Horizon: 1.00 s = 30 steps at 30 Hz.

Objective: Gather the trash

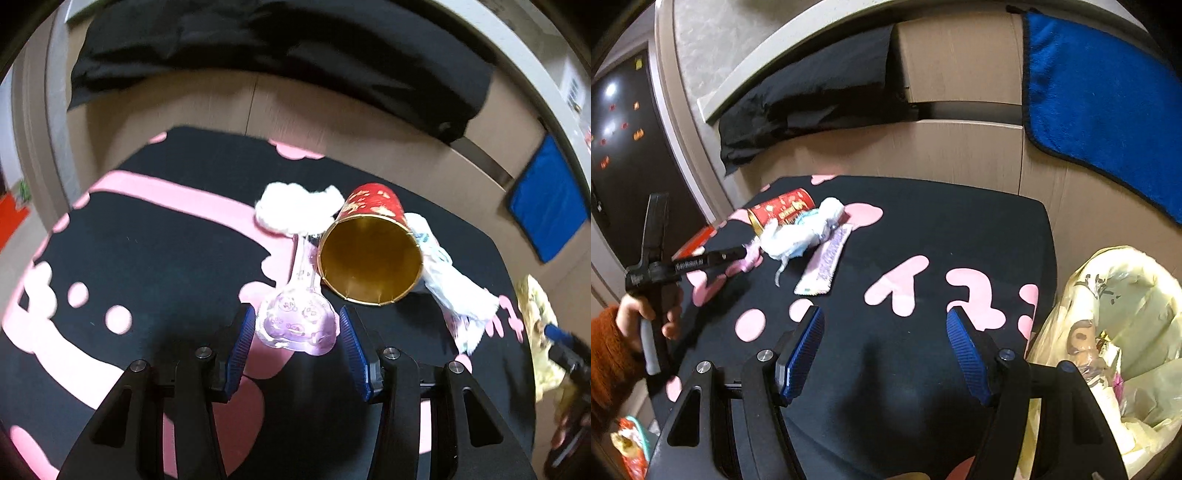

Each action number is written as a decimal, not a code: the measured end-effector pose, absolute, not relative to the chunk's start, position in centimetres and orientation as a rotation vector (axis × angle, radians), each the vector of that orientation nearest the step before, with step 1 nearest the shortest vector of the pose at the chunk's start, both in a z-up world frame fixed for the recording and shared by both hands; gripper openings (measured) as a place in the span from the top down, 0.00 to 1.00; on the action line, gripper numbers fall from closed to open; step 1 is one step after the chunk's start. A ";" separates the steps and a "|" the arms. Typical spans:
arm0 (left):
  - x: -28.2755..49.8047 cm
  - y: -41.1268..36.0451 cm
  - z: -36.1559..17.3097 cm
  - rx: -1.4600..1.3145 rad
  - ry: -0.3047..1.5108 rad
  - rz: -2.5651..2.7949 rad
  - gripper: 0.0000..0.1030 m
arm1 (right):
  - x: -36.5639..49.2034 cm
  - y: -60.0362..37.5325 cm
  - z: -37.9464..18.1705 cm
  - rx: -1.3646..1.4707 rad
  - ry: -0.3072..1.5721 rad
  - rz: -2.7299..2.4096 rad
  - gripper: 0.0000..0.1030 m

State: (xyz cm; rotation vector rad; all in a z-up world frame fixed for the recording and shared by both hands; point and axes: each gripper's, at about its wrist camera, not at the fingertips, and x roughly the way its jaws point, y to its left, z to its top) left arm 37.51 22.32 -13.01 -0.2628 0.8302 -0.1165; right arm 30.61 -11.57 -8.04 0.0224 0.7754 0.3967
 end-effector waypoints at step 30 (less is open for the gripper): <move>24.8 30.5 -8.1 -0.402 0.701 0.050 0.59 | 44.1 11.3 -4.2 -0.268 0.737 0.765 0.38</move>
